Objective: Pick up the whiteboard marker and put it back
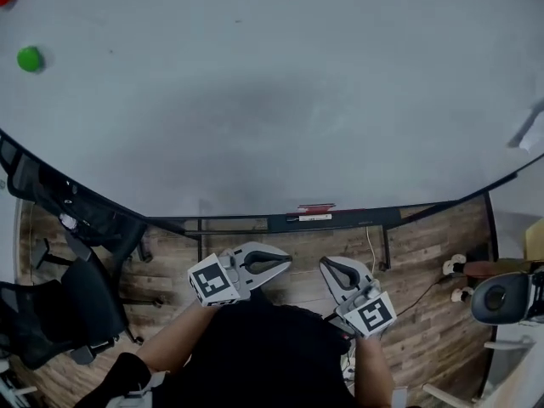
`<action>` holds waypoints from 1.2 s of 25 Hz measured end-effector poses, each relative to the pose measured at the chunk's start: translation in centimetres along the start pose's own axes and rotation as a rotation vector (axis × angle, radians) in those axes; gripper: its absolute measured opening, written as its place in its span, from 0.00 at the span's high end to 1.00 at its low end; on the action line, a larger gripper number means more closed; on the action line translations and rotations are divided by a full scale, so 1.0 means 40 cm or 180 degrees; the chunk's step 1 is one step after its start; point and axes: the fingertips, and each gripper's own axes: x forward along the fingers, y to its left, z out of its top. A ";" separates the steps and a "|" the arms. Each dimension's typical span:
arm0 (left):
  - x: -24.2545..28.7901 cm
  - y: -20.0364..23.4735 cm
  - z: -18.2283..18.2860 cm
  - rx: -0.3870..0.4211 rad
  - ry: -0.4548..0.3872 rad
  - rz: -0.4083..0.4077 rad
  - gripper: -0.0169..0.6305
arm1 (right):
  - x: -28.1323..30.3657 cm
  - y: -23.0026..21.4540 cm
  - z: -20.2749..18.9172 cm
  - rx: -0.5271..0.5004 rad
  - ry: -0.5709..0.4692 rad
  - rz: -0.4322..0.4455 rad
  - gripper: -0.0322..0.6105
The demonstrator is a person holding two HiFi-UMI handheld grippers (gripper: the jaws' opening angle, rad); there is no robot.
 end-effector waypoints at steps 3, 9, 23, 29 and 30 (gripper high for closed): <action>-0.012 0.030 -0.013 -0.0003 0.0026 -0.0154 0.96 | 0.042 -0.018 -0.020 -0.0077 0.0171 -0.0098 0.92; -0.024 0.084 -0.050 -0.0158 0.0115 -0.0085 0.96 | 0.080 -0.057 -0.061 -0.0211 0.0403 -0.0162 0.92; 0.056 0.151 -0.061 -0.0119 0.0110 0.0638 0.96 | 0.136 -0.174 -0.200 -0.0804 0.0975 0.0424 0.73; 0.067 0.154 -0.097 -0.0125 0.0146 0.0895 0.96 | 0.182 -0.181 -0.296 -0.1208 0.1392 0.0673 0.73; 0.066 0.154 -0.099 -0.0140 0.0133 0.0925 0.96 | 0.190 -0.180 -0.314 -0.1271 0.1484 0.0700 0.73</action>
